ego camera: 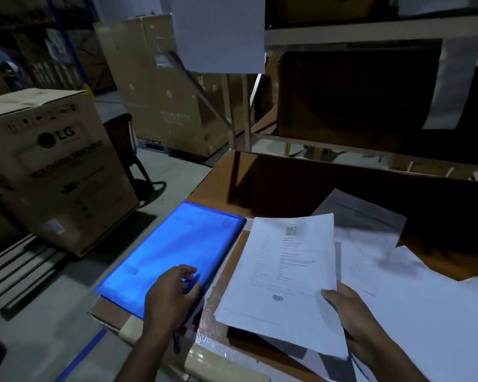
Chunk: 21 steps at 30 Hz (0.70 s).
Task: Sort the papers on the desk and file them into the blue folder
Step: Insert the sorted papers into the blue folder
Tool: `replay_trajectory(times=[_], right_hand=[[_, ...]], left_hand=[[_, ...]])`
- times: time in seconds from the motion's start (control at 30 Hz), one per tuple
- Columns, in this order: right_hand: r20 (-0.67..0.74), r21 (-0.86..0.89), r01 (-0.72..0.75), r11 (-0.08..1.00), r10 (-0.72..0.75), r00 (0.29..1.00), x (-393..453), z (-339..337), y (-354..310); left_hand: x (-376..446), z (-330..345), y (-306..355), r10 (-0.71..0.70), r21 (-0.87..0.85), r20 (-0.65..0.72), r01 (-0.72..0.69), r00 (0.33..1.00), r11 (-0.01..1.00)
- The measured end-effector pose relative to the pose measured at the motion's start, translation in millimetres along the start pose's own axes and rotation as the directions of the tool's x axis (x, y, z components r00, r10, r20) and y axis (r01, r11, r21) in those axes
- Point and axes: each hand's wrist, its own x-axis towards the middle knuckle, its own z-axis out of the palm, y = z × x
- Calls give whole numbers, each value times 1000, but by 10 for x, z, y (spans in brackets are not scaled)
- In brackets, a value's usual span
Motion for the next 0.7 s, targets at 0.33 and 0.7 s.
replay_trajectory(times=[0.33,0.7], right_hand=[[0,-164,37,986,-37,999,-113,138,-27],[27,-91,-23,996,25,999,-275,80,-169]], left_hand=[[15,114,96,41,29,-25,-40,999,999],[108,-87,61,5,142,-27,-1,1000,990]])
